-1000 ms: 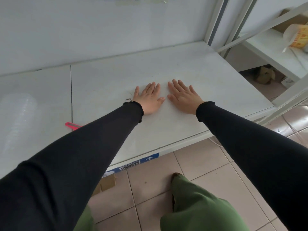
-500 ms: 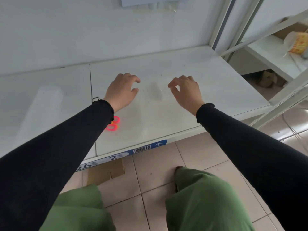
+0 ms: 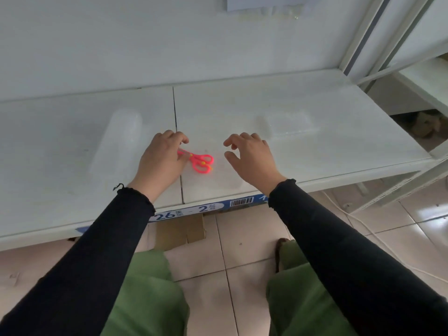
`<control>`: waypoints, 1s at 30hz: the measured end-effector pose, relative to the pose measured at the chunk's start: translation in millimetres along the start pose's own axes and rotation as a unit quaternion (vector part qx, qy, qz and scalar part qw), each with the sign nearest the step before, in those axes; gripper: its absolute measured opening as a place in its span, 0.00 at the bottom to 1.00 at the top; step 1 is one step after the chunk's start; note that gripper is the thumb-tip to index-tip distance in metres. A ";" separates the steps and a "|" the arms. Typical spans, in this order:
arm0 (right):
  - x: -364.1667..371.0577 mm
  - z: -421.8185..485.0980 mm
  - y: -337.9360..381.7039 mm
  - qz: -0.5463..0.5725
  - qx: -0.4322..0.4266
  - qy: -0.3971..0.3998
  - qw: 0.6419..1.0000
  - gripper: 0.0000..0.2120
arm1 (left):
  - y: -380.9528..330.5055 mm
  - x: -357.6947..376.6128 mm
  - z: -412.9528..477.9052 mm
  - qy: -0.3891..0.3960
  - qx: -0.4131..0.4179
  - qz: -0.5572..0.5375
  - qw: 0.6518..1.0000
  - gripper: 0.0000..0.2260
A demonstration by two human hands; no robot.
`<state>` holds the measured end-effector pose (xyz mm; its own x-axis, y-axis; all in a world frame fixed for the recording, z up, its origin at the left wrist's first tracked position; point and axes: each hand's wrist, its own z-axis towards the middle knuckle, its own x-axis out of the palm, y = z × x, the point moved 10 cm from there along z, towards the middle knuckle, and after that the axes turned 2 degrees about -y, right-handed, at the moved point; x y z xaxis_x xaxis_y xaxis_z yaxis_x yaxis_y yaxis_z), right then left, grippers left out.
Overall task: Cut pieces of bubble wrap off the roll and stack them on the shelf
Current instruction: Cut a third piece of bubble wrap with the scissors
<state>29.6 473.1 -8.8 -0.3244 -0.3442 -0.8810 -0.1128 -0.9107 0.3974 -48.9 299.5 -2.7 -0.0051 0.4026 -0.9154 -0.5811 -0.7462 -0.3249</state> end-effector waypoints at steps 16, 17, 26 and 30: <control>60.7 17.8 31.2 -0.020 -0.020 0.062 0.998 0.11 | 42.0 48.2 13.7 0.028 0.003 0.010 1.000 0.14; 63.8 18.8 31.5 -0.031 -0.018 0.064 0.997 0.11 | 42.0 50.6 15.5 0.034 0.007 0.012 0.999 0.13; 63.9 26.7 28.3 -0.031 -0.030 0.084 0.996 0.12 | 52.5 54.7 23.4 0.137 -0.049 0.030 0.989 0.11; 39.3 20.3 28.4 0.006 -0.071 0.060 0.996 0.10 | 40.2 48.4 11.4 0.148 -0.138 -0.241 0.949 0.06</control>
<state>-5.4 438.4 -26.9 -0.2103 -0.3723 -0.9040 0.0273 -0.9265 0.3753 -81.7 295.1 -57.4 0.4599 0.5963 -0.6580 -0.2231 -0.6396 -0.7356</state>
